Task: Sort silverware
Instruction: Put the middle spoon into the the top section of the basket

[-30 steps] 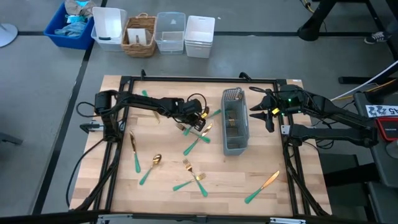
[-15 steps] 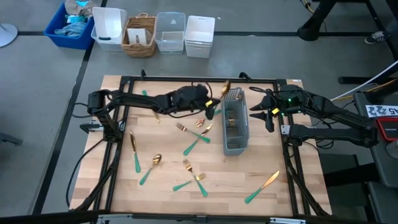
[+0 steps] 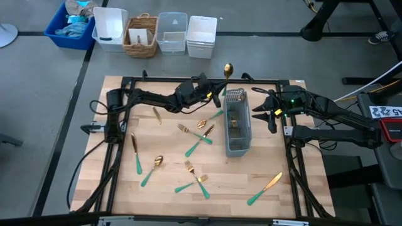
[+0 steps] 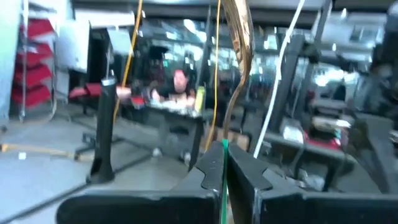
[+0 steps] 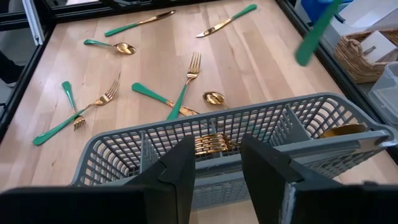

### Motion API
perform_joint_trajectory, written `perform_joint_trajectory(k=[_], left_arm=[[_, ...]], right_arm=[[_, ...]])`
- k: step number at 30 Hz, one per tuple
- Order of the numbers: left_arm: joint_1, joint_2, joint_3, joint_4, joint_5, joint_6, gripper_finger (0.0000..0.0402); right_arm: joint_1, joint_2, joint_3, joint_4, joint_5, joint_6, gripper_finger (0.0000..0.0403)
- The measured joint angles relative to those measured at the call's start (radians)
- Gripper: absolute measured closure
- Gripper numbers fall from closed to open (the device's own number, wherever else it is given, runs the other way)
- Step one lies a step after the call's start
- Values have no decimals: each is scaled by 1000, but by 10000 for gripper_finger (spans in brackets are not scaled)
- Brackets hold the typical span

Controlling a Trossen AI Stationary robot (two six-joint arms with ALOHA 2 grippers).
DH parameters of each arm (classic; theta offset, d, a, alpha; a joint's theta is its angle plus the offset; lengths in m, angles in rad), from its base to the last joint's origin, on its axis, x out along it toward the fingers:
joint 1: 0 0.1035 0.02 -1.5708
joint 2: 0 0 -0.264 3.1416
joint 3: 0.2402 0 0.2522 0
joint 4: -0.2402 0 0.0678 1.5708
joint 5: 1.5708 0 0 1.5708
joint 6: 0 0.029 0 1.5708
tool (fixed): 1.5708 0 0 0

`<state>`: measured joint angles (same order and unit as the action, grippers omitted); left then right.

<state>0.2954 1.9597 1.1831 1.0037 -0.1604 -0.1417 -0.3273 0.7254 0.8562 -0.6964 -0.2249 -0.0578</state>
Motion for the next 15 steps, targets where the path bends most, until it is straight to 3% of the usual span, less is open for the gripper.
perform_joint_trajectory(k=[6, 15], left_arm=[[22, 132, 95, 52, 61, -4, 400], [17, 247, 198, 38, 146, 149, 397]], right_arm=[[0, 0, 0, 0, 0, 0, 274], [0, 0, 0, 0, 0, 0, 274]])
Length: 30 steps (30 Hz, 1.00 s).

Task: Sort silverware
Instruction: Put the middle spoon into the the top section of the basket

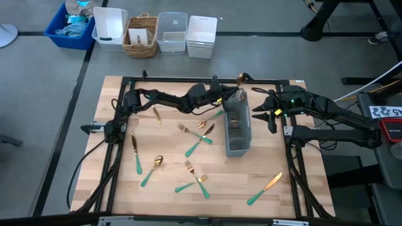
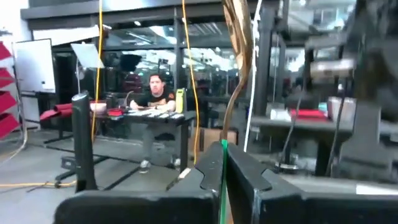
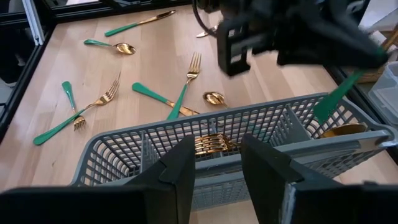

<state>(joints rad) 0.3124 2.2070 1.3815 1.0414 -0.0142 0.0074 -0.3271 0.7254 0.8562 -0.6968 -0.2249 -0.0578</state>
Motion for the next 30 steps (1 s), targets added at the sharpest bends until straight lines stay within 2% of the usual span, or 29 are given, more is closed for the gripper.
perform_joint_trajectory(k=[7, 13, 23, 30], left_arm=[[-13, -1, 1, -185, 0, 82, 380], [-25, -2, 1, -215, -1, 131, 363], [-40, -36, 1, -241, -13, -16, 307], [-58, -177, 1, -499, -13, -29, 308]], right_arm=[[0, 0, 0, 0, 0, 0, 274], [0, 0, 0, 0, 0, -1, 274], [0, 0, 0, -1, 0, 0, 274], [0, 0, 0, -5, 0, -1, 274]])
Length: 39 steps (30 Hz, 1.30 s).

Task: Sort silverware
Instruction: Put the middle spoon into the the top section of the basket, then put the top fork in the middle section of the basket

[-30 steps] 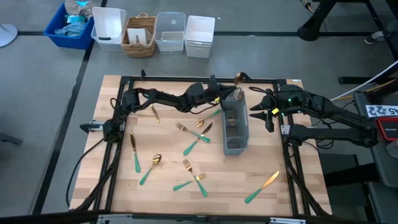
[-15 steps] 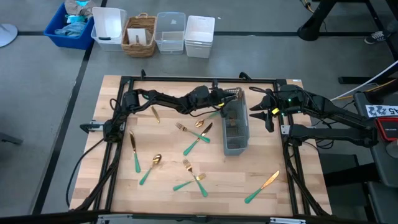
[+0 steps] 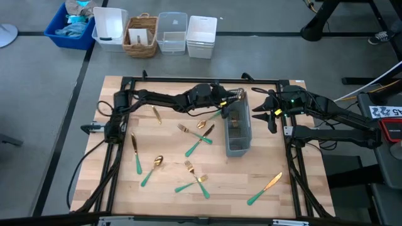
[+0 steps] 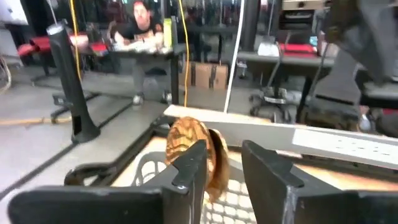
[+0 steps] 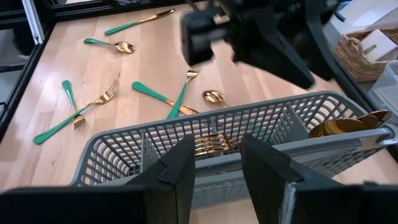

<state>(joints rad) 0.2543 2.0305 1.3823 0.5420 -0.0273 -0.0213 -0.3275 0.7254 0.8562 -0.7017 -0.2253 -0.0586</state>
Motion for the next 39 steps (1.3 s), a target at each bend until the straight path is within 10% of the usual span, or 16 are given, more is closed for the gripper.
perform_joint_trajectory(k=[19, 30, 39], left_arm=[[-176, -190, 0, -1142, 1, -127, 311], [-249, -178, 0, -1270, -57, -85, 311], [-227, -172, -1, -1513, -91, -370, 312]], right_arm=[[0, 0, 0, -5, 0, 0, 274], [0, 0, 0, -4, 0, 0, 274], [0, 0, 0, -6, 0, 0, 274]])
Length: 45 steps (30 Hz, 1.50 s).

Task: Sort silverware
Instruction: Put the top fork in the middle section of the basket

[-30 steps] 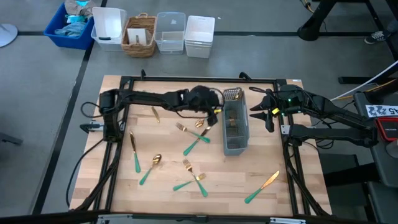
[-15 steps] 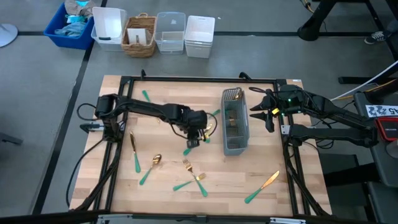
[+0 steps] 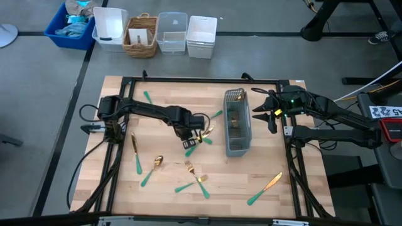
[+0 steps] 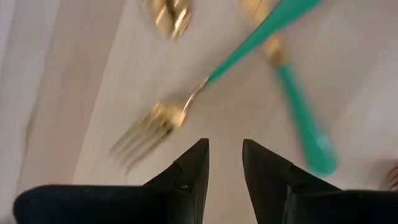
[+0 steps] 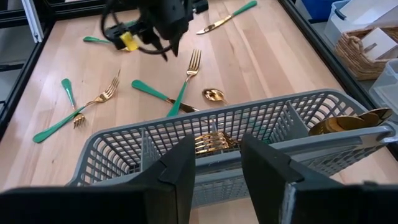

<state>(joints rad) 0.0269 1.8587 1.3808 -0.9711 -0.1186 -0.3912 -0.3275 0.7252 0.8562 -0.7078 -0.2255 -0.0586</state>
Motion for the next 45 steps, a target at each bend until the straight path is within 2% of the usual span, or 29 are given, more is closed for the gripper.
perform_joint_trajectory(k=[3, 10, 16, 19, 23, 27, 33, 39, 45], left_arm=[[15, 0, -5, -84, 0, -48, 312], [69, -25, -112, -115, 1, -85, 312], [122, -144, -234, -77, 7, -95, 312], [145, -239, -322, 22, 20, -122, 312], [169, -356, -480, 325, 80, -185, 312], [173, -384, -598, 535, 87, -292, 312], [173, -384, -686, 627, 88, -394, 312], [173, -384, -721, 751, 87, -394, 312], [173, -384, -721, 757, 55, -397, 312]], right_arm=[[0, 0, 0, 0, 0, 0, 274], [0, 0, 0, -1, 0, 0, 274], [0, 0, 0, -5, 0, 0, 274], [0, 0, 0, -5, 0, 0, 274], [0, 0, 0, -5, 0, 0, 274], [0, 0, 0, -4, 0, 0, 274], [0, 0, 0, -5, 0, 1, 274], [0, 0, 0, -5, 0, 1, 274], [0, 0, 0, -5, 0, 1, 274]])
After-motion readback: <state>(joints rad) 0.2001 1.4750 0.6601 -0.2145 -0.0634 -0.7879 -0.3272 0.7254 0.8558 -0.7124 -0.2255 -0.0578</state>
